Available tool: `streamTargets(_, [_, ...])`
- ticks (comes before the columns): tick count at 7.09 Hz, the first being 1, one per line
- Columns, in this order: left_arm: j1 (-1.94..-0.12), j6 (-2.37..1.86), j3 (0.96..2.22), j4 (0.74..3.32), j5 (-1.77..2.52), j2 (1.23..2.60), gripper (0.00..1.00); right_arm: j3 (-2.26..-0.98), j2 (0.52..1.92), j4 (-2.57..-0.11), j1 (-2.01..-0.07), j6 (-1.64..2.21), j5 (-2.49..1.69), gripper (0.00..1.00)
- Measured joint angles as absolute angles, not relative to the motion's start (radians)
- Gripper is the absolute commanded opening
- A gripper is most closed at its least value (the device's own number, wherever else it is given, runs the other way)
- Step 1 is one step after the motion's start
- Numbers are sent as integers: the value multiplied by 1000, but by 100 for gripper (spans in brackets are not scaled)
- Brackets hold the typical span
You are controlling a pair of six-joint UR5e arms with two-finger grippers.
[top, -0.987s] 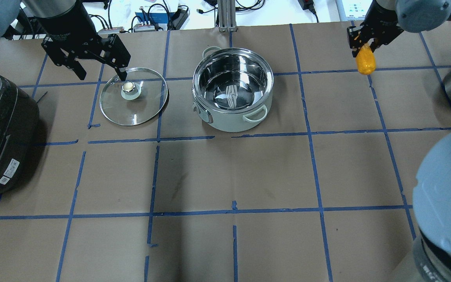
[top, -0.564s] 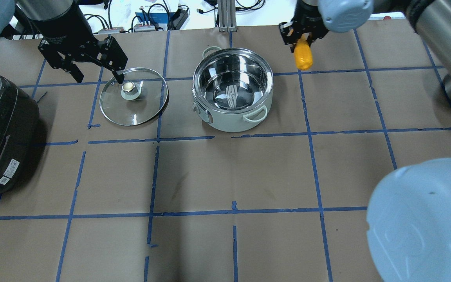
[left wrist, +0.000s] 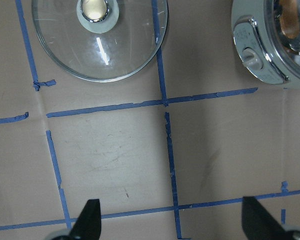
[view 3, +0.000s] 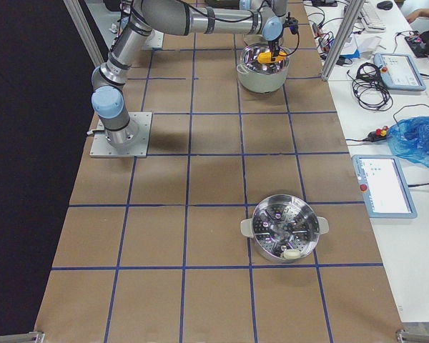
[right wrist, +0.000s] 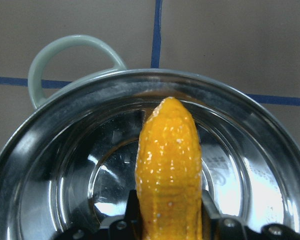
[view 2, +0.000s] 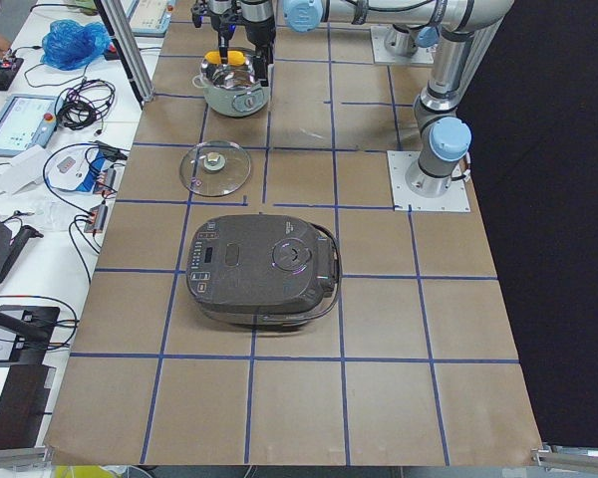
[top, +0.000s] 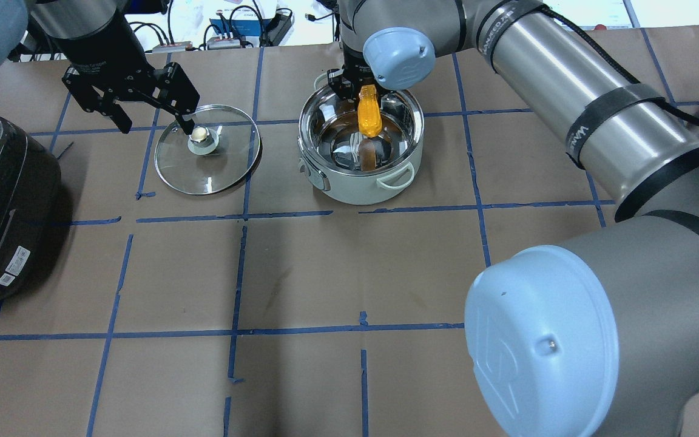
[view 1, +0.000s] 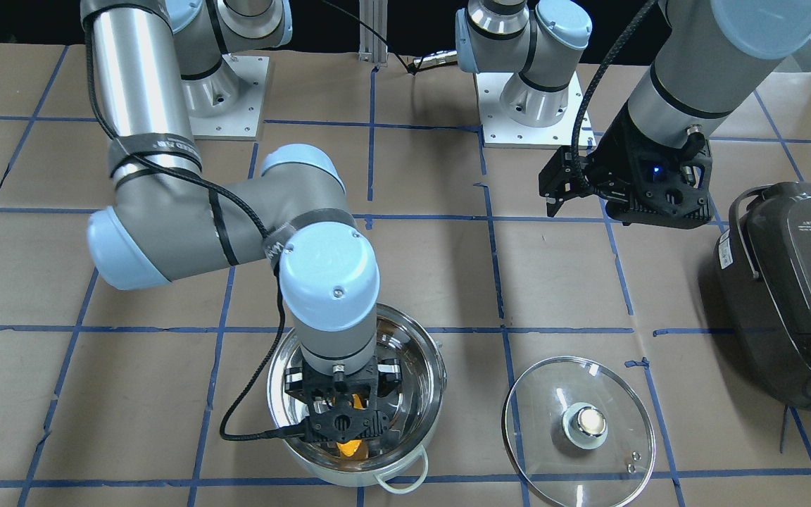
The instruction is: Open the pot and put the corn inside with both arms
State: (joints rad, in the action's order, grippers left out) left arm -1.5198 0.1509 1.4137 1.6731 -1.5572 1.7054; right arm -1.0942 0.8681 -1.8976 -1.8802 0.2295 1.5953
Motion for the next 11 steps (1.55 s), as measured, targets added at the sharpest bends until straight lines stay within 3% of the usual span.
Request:
streamTargets(1, [-1519,151,1414,1671,-1557,1707,100,-1105,853,-1910,-1891,241,1594,52])
streamTargets(3, [-1519,151,1414,1668,-1556,1709,100,-1142,843,-1930,-1899,248,1595,91])
streamTargets(4, [-1519,152,1414,1667,-1556,1709,100,-1156,844,-1949,-1900,248,1599,100])
streamTargets(7, [-1519,152,1414,1666,-1557,1709,100,-1159,911,-1930,-1895,237,1599,97])
streamTargets(11, [-1519,153,1413,1666,-1557,1710,100,-1212,1215,-1635,-1758,199,1596,89])
